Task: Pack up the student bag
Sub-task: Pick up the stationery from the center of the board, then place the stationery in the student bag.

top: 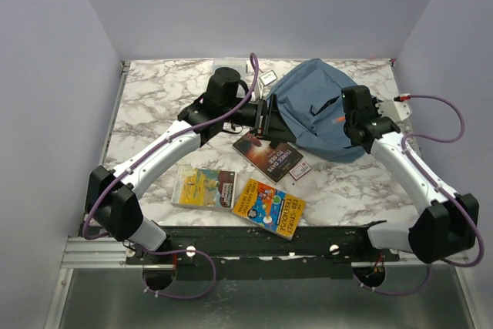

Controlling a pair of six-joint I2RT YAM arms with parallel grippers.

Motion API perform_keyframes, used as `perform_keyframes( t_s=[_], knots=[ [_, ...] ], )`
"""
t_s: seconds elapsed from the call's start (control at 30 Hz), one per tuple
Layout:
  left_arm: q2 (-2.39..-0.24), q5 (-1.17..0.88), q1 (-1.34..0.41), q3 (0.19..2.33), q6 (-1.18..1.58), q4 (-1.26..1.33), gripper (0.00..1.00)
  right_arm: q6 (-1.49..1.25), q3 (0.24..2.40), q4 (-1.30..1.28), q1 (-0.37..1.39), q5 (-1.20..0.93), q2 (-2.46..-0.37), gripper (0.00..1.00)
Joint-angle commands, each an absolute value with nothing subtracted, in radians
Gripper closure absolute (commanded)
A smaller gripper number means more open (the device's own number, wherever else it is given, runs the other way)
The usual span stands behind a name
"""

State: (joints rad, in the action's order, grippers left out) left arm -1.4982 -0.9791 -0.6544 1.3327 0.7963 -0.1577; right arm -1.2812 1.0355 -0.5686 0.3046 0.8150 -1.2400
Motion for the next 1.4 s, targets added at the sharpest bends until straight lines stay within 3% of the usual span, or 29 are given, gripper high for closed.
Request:
perform_keyframes(
  t_s=[0.0,0.47,0.97,1.17,1.37],
  knots=[
    [-1.499,-0.983,-0.655,1.327,0.785,-0.137,0.21,-1.276,1.094,-0.462,0.245,0.883,-1.368,1.00],
    [-1.534,-0.991,-0.653,1.329,0.790,-0.137,0.22,-1.348,1.174,-0.248,0.143,0.687,-1.680,1.00],
    [-1.520,-0.991,-0.653,1.328,0.792,-0.135,0.22,-1.465,1.176,-0.101,0.121,0.519,-1.772,1.00],
    [-1.515,-0.997,-0.653,1.331,0.795,-0.135,0.22,-1.521,1.187,-0.042,0.120,0.295,-1.854,1.00],
    [-1.509,-0.995,-0.653,1.330,0.794,-0.134,0.21,-1.568,1.026,0.279,0.121,0.115,-1.850,0.99]
  ],
)
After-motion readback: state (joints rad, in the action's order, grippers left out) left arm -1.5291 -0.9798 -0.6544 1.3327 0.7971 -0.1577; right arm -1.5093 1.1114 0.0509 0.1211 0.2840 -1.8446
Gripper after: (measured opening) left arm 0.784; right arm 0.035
